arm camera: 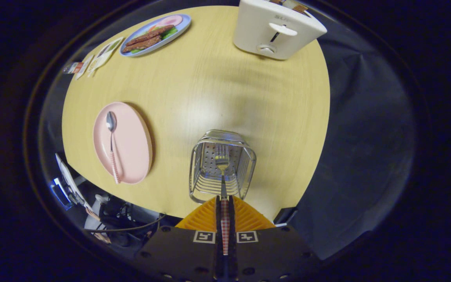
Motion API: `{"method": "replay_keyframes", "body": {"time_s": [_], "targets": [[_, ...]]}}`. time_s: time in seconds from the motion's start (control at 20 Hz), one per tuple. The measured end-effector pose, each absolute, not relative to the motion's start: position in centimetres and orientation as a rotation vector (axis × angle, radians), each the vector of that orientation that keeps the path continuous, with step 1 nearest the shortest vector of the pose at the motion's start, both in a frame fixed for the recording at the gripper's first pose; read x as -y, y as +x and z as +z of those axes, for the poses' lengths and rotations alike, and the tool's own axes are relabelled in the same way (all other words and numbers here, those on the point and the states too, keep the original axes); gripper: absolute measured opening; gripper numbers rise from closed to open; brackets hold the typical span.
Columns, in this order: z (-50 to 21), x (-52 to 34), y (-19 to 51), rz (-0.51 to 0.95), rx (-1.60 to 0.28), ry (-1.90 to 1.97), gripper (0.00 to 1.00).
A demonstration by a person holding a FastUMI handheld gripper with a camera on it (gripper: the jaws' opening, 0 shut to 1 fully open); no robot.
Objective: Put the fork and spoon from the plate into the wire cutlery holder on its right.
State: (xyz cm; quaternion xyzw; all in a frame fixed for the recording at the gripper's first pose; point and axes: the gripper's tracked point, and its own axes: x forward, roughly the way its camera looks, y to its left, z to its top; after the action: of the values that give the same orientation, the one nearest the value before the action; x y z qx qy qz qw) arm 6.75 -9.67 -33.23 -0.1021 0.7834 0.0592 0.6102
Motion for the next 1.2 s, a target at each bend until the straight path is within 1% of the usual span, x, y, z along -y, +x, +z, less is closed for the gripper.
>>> {"method": "replay_keyframes", "body": {"time_s": [0.15,0.25,0.3,0.45,0.5,0.55,0.6,0.65,0.85,0.9,1.2], "targets": [[-33.6,9.4,6.3,0.120,-1.824,-0.182,0.07],[-33.8,9.7,6.7,0.104,-1.785,-0.174,0.07],[-33.6,9.9,6.9,0.092,-1.773,-0.177,0.10],[-33.1,10.0,6.9,0.081,-1.717,-0.170,0.10],[-32.7,9.7,7.0,0.084,-1.693,-0.165,0.19],[-32.4,9.6,7.0,0.086,-1.669,-0.170,0.24],[-32.0,9.2,7.0,0.090,-1.644,-0.170,0.31],[-31.6,8.7,7.0,0.093,-1.617,-0.170,0.33],[-29.7,5.9,7.1,0.137,-1.467,-0.189,0.61],[-29.2,5.4,7.3,0.136,-1.414,-0.198,0.70],[-26.6,-0.2,8.1,0.138,-1.087,-0.122,0.84]]}}
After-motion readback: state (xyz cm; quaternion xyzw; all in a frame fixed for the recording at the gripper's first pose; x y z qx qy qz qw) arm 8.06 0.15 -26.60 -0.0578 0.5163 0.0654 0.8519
